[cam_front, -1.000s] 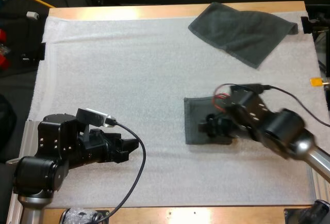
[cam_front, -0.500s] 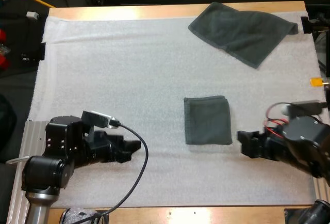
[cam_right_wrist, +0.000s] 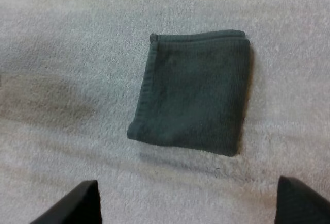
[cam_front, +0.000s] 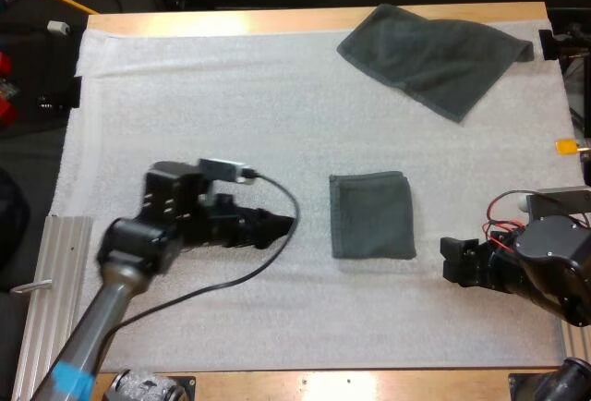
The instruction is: Pick towel from pile, fold and stack
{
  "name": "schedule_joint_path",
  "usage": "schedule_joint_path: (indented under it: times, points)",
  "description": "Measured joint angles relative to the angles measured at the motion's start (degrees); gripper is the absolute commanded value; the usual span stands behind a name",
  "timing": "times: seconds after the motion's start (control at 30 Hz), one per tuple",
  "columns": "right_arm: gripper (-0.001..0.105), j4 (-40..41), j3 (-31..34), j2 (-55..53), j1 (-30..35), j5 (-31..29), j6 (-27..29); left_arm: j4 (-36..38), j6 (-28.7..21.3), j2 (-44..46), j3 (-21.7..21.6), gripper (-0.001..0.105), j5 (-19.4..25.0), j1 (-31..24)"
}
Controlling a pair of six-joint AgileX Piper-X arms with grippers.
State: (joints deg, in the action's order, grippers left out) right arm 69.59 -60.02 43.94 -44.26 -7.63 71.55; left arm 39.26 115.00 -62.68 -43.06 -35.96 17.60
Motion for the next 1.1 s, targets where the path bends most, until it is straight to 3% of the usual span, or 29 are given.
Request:
schedule_joint_path:
  times: [0.33,0.77,1.1]
  points:
    - [0.067,0.00,0.00,0.00,0.00,-0.28,0.00,-17.44,11.09,-18.83,-0.52,0.070,3.15,7.38]
    - [0.067,3.26,0.00,0.00,0.00,-0.32,0.00,-18.01,12.72,-37.86,-11.75,0.070,2.54,10.41]
    - [0.067,5.65,0.00,0.00,0.00,-2.16,0.00,-15.32,16.32,-42.15,-16.05,0.069,-1.97,11.27]
